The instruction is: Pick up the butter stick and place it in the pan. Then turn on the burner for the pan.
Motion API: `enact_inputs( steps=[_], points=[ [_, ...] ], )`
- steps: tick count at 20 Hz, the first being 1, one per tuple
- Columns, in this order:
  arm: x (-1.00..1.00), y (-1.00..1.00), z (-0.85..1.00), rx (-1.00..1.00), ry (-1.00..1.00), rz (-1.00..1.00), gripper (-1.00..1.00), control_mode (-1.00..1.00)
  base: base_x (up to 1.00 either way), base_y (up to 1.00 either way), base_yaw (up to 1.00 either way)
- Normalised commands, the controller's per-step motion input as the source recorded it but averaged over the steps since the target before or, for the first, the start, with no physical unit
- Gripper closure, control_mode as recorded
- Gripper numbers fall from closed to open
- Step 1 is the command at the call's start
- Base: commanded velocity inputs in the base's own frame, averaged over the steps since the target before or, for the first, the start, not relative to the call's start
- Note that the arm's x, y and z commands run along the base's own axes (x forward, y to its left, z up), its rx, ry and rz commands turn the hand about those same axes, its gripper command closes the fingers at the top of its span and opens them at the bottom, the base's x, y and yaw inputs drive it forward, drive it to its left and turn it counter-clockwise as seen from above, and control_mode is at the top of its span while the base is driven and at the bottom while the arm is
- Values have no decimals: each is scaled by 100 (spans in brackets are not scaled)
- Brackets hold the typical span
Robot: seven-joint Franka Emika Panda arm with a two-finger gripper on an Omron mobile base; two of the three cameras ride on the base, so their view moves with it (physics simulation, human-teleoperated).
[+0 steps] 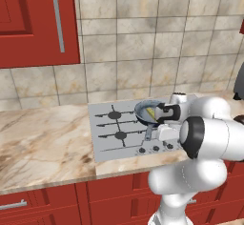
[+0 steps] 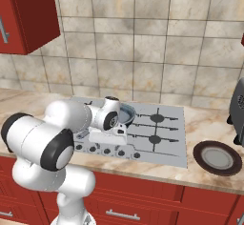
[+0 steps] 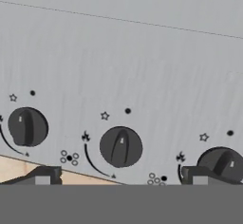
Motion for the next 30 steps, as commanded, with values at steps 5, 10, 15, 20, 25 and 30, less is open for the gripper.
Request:
enact_inputs(
  steps=[5,10,15,20,25,30],
  points=[
    [10,0,0,0,0,0,-100,-100,0,0,0],
    [1,0,-2,0,0,0,-100,-100,0,0,0],
    [0,0,-4,0,0,0,-100,-100,0,0,0],
    [0,0,-9,0,0,0,-100,-100,0,0,0],
    [0,0,-10,0,0,0,-100,-100,0,0,0],
    [0,0,-9,0,0,0,-100,-100,0,0,0]
  ],
)
